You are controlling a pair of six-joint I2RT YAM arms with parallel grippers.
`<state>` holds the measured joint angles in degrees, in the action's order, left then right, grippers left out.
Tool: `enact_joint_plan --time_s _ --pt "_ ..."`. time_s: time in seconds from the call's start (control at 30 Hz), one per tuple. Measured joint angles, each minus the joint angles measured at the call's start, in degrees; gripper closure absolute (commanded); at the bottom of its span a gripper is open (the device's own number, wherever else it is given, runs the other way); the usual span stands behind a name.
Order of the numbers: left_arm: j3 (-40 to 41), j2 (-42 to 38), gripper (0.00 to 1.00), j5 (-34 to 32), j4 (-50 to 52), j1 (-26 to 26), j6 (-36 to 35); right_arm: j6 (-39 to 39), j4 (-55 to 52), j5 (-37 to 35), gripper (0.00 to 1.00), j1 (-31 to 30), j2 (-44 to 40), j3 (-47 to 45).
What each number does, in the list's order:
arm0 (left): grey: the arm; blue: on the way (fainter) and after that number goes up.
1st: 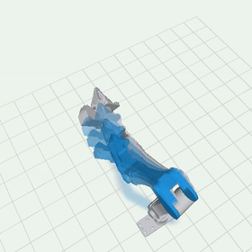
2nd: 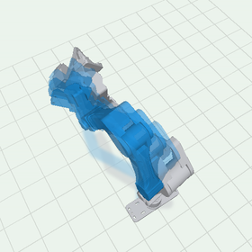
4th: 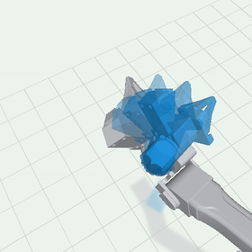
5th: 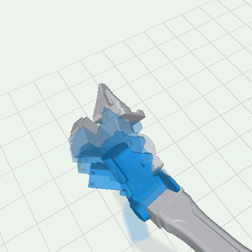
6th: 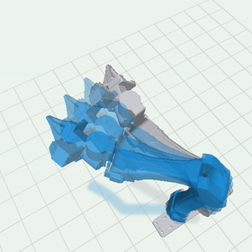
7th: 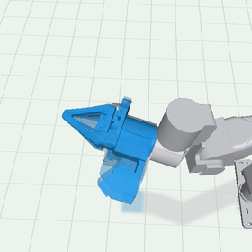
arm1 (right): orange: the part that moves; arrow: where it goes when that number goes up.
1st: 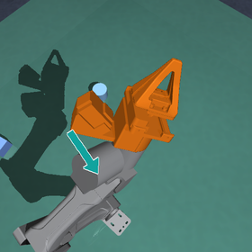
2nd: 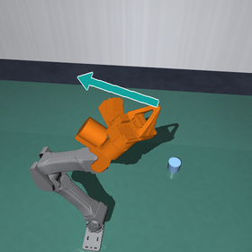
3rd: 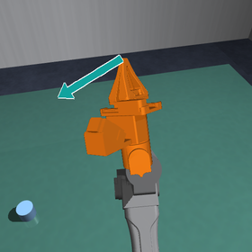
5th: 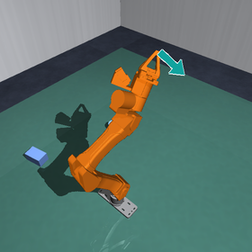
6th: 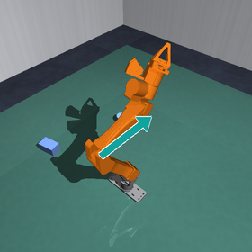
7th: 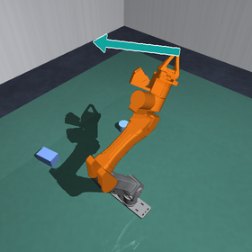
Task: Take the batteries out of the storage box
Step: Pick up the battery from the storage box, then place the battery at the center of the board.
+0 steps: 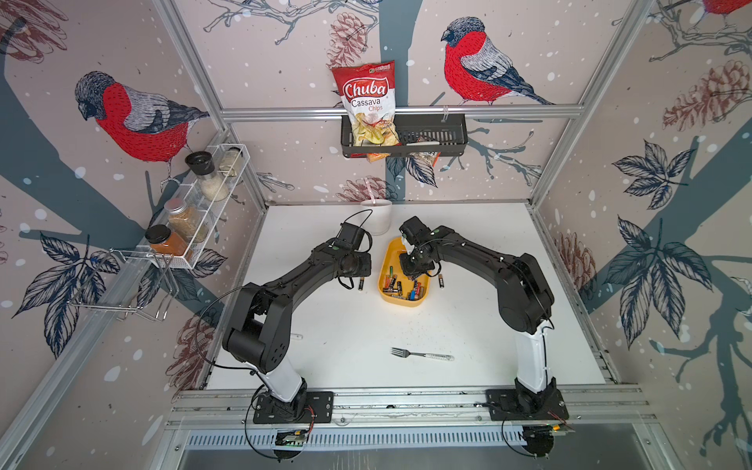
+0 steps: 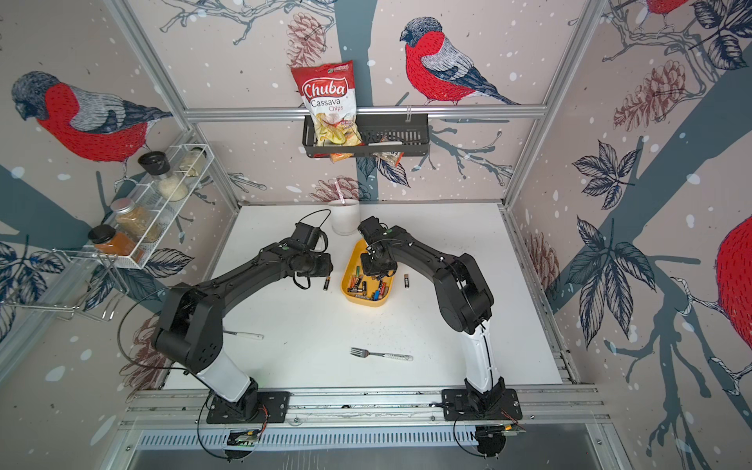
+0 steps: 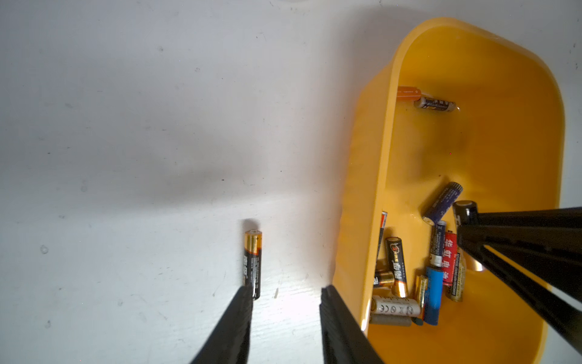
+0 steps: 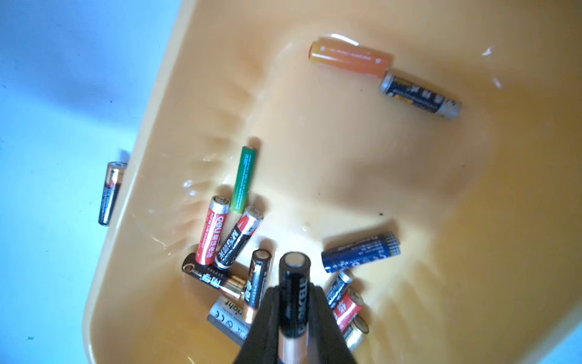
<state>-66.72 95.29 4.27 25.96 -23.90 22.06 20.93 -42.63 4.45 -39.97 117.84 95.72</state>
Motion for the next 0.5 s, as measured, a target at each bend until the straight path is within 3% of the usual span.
enact_joint_plan --time_s 0.23,0.5 --pt "-0.09 0.11 0.6 0.02 0.0 0.0 0.0 -0.44 -1.9 -0.72 0.83 3.19 -4.39 0.2" --pt "-0.74 0.44 0.6 0.15 0.02 0.0 0.0 -2.43 -2.49 -2.64 0.83 8.96 -10.47 -6.23"
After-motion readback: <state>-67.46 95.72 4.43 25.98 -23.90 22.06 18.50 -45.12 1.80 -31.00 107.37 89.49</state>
